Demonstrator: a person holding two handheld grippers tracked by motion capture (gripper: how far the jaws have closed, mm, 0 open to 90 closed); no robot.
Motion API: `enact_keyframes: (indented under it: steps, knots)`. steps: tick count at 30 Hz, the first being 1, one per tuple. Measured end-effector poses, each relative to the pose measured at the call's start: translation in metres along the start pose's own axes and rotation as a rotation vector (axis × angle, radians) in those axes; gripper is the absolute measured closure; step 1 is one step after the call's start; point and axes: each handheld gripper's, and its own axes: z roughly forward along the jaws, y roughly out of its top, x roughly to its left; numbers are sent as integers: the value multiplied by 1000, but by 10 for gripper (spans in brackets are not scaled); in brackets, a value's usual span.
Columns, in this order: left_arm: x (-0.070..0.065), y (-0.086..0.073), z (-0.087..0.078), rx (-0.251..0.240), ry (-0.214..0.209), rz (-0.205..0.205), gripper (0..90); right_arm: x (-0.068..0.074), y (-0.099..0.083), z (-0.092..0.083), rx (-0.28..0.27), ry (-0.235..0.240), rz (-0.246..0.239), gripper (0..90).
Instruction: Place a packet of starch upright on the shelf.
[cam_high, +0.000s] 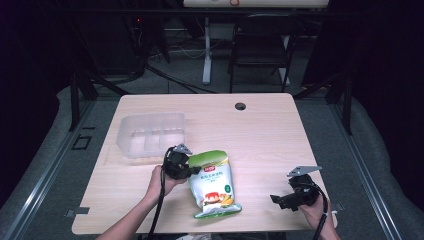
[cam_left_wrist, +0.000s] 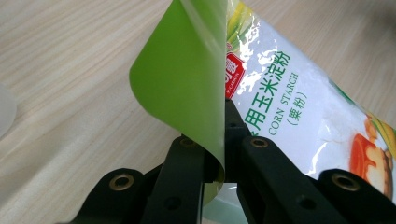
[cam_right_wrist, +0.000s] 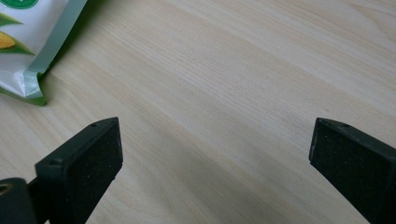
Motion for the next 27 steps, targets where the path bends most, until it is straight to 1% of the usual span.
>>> enact_keyframes:
  steps: [1, 2, 7, 9, 11, 14, 19, 21, 23, 24, 25, 27]
  knots:
    - [-1, 0, -1, -5, 3, -5, 899, 0, 0, 0, 0, 0, 0, 22]
    - [-1, 0, -2, -15, 3, 1, 899, 0, 0, 0, 1, 0, 0, 23]
    - [-2, 1, -7, -31, 5, 1, 898, 0, 0, 0, 1, 2, -1, 23]
    - [-2, 1, -8, -25, 11, 13, 898, 0, 0, 0, 0, 1, 0, 22]
    - [-3, 1, -10, -25, 10, 8, 898, 0, 0, 0, 0, 0, 0, 22]
    - [-4, 2, -13, -25, 9, 15, 899, 0, 0, 0, 0, 0, 0, 22]
    - [-5, 2, -17, -51, 2, 15, 897, 0, 0, 0, 0, 0, 0, 22]
    - [-5, 2, -19, -71, 6, 11, 896, 0, 0, 0, 1, 2, -1, 22]
    - [-6, 3, -20, -74, 12, 15, 896, 0, 0, 0, 0, 0, 0, 22]
    - [-7, 3, -21, -74, 14, 11, 897, 0, 0, 0, 1, 2, -1, 22]
    - [-7, 3, -22, -71, 14, 17, 897, 0, 0, 0, 0, -1, 0, 23]
    - [-7, 3, -24, -78, 7, 15, 897, 0, 0, 0, 1, 2, -1, 22]
